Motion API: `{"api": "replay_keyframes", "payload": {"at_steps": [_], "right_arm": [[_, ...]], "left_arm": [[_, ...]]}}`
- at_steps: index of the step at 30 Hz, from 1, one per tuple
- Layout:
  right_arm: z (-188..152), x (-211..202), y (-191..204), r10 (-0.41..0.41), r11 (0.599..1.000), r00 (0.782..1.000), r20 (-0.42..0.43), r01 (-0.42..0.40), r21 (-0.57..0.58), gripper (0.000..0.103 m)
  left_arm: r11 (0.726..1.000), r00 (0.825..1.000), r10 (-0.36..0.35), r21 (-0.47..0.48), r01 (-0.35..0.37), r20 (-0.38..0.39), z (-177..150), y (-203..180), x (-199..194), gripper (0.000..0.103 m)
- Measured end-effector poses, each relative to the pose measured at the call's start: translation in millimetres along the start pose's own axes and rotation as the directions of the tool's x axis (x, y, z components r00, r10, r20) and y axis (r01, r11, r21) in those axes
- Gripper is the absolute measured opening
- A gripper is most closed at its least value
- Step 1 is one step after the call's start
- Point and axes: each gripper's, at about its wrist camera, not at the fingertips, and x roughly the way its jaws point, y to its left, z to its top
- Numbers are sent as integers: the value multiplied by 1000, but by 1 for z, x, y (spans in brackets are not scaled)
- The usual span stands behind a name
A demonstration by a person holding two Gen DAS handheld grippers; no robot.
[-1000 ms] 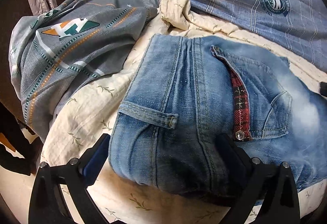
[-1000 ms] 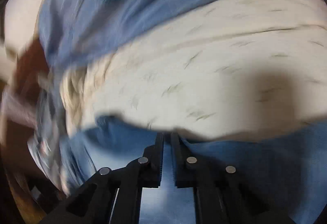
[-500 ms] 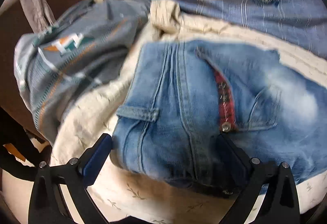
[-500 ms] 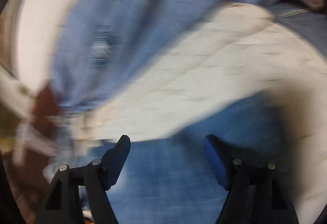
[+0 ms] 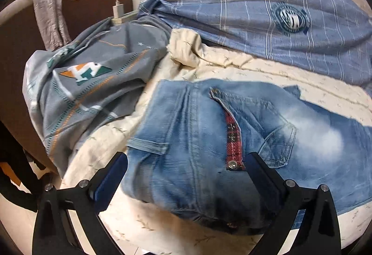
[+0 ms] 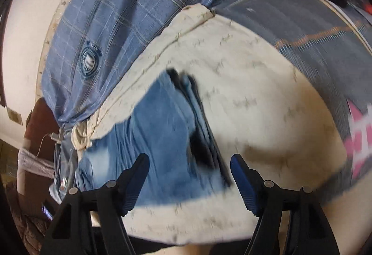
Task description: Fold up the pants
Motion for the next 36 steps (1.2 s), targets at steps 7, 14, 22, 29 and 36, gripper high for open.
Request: {"api": "replay_keyframes", "payload": {"at_steps": [7,14,22,29,36], "right_arm": [[0,31,20,-103,991,995,-17,102,-85,52],[-12,16,50,-285,925,958,31,284,-254,17],[-18,14,9,-226,970,974,-7,224,-96,31],[8,-34,61,-20,983,991,130,43,-177,52],[77,65,65,175,982,984,-23,-176,-67,62]], "left_arm": [[999,999,-42,-10,42,6,0,-5,-1,102],[999,999,-37,-33,37,-6,-2,6,0,102],[998,998,-62,-6,62,20,-3,1,-9,102],[991,997,42,127,-34,-64,-7,-28,11,102],[974,993,87,215,-69,-75,-14,-42,21,102]]}}
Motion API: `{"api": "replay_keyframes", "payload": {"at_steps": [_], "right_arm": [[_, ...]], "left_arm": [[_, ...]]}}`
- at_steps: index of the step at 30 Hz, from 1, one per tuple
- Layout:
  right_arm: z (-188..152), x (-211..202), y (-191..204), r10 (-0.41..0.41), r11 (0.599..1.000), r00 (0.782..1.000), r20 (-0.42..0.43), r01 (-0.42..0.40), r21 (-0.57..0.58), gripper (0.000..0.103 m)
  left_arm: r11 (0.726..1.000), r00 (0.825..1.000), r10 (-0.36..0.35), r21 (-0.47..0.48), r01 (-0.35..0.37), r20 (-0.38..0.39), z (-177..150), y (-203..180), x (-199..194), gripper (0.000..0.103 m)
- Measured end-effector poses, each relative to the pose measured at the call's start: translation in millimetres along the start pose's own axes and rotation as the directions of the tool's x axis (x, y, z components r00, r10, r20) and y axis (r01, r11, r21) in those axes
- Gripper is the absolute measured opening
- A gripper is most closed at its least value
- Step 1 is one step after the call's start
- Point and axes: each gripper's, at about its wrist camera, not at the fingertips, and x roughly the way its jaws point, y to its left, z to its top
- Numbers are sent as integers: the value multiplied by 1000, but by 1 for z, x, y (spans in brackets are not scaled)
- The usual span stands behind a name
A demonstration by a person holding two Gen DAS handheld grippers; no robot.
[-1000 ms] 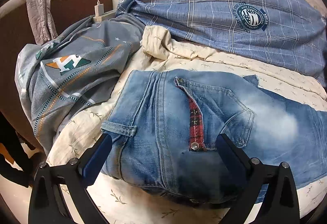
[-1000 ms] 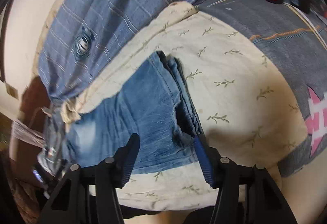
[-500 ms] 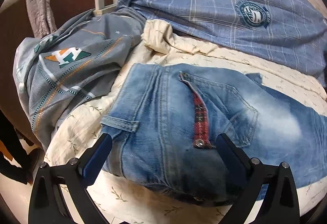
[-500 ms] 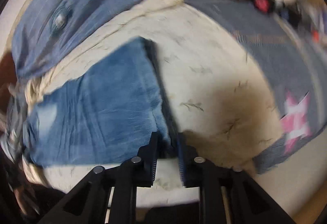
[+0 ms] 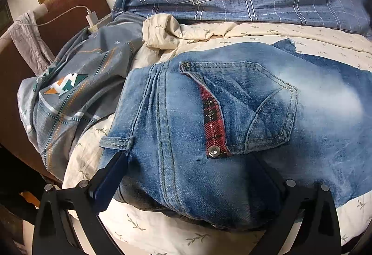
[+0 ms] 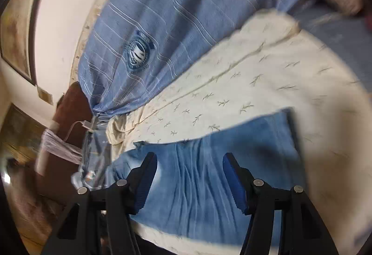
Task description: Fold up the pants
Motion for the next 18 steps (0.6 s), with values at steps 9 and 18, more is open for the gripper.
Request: {"api": "replay_keyframes", "payload": {"at_steps": [9,18], "right_arm": [[-8,-37,-34,5,990,995,101,-18,137,63],[-62,-35,-69,-17,969,999,-44,28,246,61]], "left_arm": [[999,999,-42,-24,42,4,1,3,-1,102],[999,999,-51,-16,51,-6,1,1,-2,102]]}}
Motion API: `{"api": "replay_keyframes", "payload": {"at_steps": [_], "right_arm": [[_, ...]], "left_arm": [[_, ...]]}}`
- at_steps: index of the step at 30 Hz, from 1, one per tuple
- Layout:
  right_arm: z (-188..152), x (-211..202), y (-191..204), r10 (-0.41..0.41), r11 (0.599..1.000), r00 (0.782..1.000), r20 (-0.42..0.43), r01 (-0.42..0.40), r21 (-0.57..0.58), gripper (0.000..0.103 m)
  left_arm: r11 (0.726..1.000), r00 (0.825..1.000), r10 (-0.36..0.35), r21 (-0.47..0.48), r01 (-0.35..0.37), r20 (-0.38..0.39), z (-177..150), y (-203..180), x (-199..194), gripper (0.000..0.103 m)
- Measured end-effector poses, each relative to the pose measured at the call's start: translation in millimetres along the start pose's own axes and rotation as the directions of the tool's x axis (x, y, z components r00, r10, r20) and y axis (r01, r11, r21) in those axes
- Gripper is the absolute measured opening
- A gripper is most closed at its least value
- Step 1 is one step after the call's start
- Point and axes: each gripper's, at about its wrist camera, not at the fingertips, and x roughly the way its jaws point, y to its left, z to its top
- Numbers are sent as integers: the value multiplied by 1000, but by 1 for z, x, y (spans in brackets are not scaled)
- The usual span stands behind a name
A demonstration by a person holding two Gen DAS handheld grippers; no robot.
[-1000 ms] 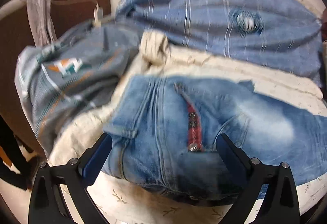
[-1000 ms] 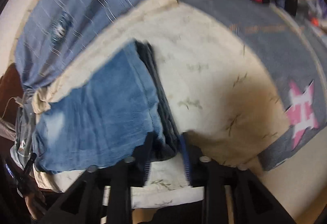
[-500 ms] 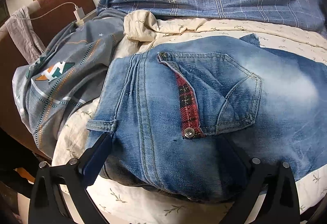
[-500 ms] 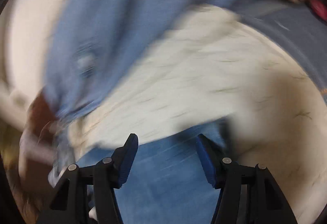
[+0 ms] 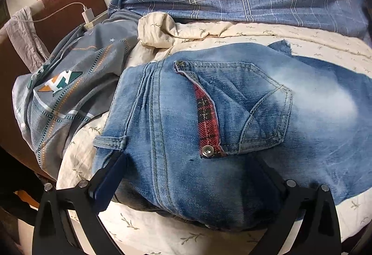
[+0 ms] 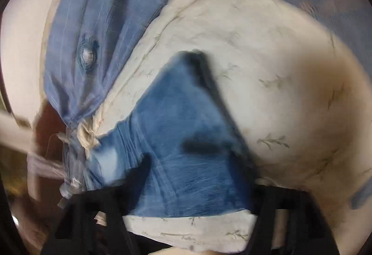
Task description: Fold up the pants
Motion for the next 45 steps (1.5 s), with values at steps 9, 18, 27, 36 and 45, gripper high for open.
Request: {"api": "replay_keyframes", "payload": {"at_steps": [9,18,27,36,45], "right_arm": [[-42,-55,-1,38,999,994,104,-37,-11,73],[-29,-22,-39,52,988,998,44,-57,140,73],[-22,-14,-30,-14,999,1000,3,13,52,69],[-19,-13,-33,-114,993,993,-35,115,24,38],[-17,-7,-35,-77,996,997,-21,78,49,40]], "left_arm": [[972,972,-173,-134,194,158,8,7,-58,102],[890,892,-451,-65,451,18,34,-102,-47,102],[913,918,-390,103,395,-70,45,-179,-32,102],[917,926,-366,133,376,-92,43,-187,-29,103],[923,935,-328,164,347,-134,35,-194,-14,103]]}}
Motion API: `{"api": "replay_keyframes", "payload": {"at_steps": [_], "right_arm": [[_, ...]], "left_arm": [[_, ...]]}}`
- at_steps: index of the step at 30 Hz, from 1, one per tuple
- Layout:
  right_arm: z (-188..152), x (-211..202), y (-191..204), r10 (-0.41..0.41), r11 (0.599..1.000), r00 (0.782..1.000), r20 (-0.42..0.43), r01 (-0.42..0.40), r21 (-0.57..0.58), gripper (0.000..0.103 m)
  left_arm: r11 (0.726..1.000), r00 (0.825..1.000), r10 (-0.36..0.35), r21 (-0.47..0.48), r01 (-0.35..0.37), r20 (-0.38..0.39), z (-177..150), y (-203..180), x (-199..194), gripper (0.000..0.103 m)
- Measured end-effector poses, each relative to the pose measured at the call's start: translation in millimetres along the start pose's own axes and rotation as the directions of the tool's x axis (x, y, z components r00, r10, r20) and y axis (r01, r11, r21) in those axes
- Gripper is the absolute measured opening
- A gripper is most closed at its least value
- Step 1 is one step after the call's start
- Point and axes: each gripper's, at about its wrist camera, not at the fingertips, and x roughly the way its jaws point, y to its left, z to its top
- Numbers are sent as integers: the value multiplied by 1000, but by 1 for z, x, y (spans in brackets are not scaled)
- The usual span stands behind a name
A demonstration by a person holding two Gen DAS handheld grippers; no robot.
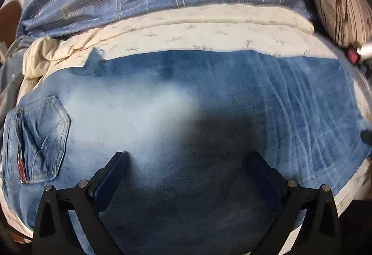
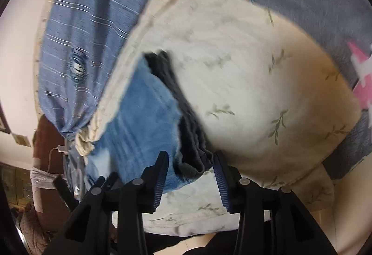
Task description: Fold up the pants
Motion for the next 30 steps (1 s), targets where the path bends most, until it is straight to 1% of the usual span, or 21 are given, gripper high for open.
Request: {"api": "replay_keyframes", "payload": {"at_steps": [1,2,4,5,6,7,8,11,13,14,15,16,17,18,20,21,23,24,26,28,30], "right_arm": [[0,-2,0,-3,1000,1000,7,3,-5,32],[0,-4,2,-4,1000,1000,13,4,-22,26],[-2,-6,11,-31,997,999,29,33,-67,25],[-3,-8,17,-38,996,999,37,41,-85,24],[-3,-10,22,-37,995,998,48,41,-92,24],[-3,-13,26,-32,995,998,60,38,-97,23],[-2,-17,35,-21,994,997,74,30,-110,22],[-5,-29,73,21,982,995,101,-2,-189,22],[-10,-34,104,57,969,992,110,-28,-244,22],[-14,-35,126,84,957,990,111,-49,-285,22],[-20,-35,149,112,942,988,106,-71,-327,22],[-26,-33,164,126,933,987,101,-83,-351,22],[-35,-28,186,151,915,985,82,-108,-390,22],[-45,-23,205,170,897,984,59,-129,-422,22],[-67,-7,236,192,862,981,9,-165,-479,21],[-76,2,247,201,850,979,-19,-184,-494,21],[-99,27,267,200,821,977,-69,-205,-533,21],[-107,40,271,195,815,977,-89,-212,-540,21],[-124,78,274,187,813,968,-168,-249,-527,20],[-137,116,268,156,816,964,-214,-248,-522,20],[-148,162,252,88,839,948,-305,-235,-490,20]], "left_arm": [[1000,1000,6,-1,-6,-4,1,0,-5,102],[1000,1000,10,-4,-10,12,1,1,-10,102],[1000,996,22,-10,-22,85,1,5,-24,102],[999,994,54,-2,-54,97,0,5,-25,102],[995,994,95,38,-98,57,-2,0,-13,102],[990,994,108,93,-107,-13,-4,-6,3,103],[991,995,97,89,-100,31,-5,-4,3,103],[992,996,94,79,-94,4,-2,-2,4,103],[989,994,107,97,-109,28,-2,-5,4,103],[991,995,97,91,-99,30,-1,-2,4,103],[995,997,72,73,-73,22,0,3,4,102],[999,1000,31,37,-31,7,1,11,0,100],[1000,1000,8,-12,-8,-4,2,23,-3,98],[998,1000,7,-63,-6,7,2,37,-10,93],[988,998,0,-155,8,55,-6,65,-34,93],[979,997,17,-204,-1,79,-11,83,-46,93],[948,989,65,-317,-20,131,-27,126,-74,93],[932,984,94,-361,-33,153,-35,145,-87,93],[893,974,153,-445,-62,170,-52,182,-109,93],[869,974,155,-492,-56,163,-61,205,-119,93],[858,978,137,-513,-38,156,-64,216,-120,93]]}}
